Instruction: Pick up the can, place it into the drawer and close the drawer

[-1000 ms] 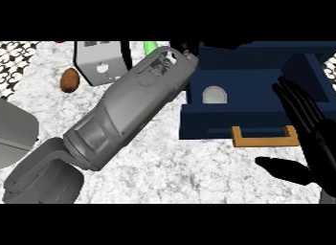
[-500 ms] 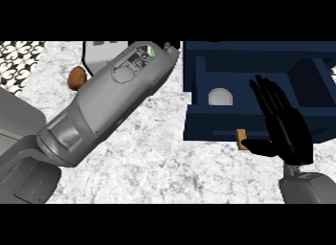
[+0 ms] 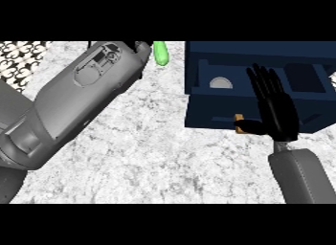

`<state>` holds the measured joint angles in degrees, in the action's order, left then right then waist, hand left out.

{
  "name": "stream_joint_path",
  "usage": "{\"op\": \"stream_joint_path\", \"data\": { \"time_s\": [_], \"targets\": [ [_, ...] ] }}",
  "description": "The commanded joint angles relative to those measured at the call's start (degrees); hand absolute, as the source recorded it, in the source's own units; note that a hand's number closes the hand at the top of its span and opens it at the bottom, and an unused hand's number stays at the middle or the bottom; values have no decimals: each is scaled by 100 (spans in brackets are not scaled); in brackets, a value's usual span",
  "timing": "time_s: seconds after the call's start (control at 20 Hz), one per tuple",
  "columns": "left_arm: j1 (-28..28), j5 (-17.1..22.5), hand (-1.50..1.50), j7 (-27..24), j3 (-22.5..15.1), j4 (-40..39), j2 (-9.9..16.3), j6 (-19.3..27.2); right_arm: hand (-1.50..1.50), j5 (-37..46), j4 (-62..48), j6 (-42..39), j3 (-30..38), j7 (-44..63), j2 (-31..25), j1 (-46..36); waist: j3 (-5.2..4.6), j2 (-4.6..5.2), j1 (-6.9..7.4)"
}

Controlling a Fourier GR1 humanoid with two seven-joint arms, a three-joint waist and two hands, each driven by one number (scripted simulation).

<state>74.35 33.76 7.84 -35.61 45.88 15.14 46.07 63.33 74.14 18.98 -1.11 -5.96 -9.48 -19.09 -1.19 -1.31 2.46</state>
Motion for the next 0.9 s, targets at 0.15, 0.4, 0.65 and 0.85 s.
{"op": "stream_joint_path", "data": {
  "time_s": [0.15,0.4,0.65,0.85],
  "targets": [
    [-333,-64,-150,410,24,663,573,-202,-150,429,-1683,775,252,-16,114,-691,126,155,100],
    [-632,-123,-150,767,-30,1292,925,-210,-150,413,-2472,1340,546,-161,125,-1178,130,144,140],
    [-914,-291,-150,777,-125,1577,894,-25,-150,554,-3594,1832,874,-139,27,-2119,136,227,220],
    [-1327,-327,-150,884,-75,2013,1176,-112,-150,634,-4237,1940,1026,64,80,-2890,131,206,181]
  ]
}}
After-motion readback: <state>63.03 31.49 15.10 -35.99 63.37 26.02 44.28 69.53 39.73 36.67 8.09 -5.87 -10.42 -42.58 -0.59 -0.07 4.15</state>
